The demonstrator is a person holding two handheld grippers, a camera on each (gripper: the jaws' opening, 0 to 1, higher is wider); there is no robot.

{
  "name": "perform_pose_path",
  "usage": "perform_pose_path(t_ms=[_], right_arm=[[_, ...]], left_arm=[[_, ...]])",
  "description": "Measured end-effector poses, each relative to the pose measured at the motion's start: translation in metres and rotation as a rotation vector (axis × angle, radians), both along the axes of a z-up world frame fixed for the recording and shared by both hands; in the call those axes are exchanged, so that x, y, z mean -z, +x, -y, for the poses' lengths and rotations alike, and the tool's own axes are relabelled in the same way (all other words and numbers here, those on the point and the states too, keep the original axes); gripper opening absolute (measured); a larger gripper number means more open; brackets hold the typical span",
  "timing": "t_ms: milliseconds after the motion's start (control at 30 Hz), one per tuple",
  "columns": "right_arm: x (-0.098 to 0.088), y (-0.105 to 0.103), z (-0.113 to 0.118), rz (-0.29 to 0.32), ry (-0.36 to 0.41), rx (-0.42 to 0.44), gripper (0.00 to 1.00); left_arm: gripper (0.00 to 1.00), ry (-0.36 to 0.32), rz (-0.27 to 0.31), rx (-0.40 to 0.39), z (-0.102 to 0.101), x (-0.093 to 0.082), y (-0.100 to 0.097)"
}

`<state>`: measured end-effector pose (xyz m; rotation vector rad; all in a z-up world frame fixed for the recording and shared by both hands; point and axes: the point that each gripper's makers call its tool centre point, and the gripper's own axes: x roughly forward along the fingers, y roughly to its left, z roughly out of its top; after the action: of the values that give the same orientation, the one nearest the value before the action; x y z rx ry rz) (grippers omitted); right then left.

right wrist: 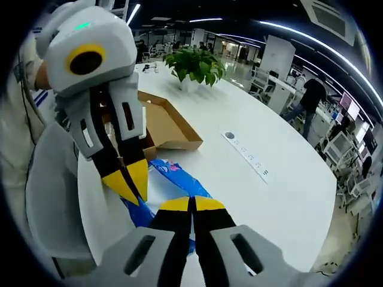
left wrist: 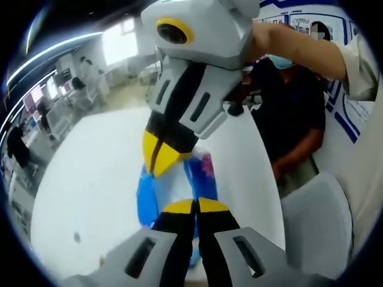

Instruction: Operate the shoe box by opening the lid, removing the specified soft item, and placing it in the target area until the item is outside and the box remains undamaged.

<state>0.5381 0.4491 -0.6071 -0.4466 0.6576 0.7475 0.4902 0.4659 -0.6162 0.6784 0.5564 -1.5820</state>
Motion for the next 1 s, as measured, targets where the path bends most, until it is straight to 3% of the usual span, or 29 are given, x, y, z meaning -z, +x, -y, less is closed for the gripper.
perform_pose_path(t_ms=[533, 1000], right_arm=[[0.026, -0.001, 0.048, -0.035, -0.022, 0.026, 0.00], [0.047, 0.005, 0.086, -0.069, -0.031, 0.073, 0.00]], left_arm=[[0.00, 0.031, -0.002, 0.094, 0.044, 0.026, -0.003], [0.00, 0.049, -0.038, 0.136, 0.083, 0.052, -0.003]])
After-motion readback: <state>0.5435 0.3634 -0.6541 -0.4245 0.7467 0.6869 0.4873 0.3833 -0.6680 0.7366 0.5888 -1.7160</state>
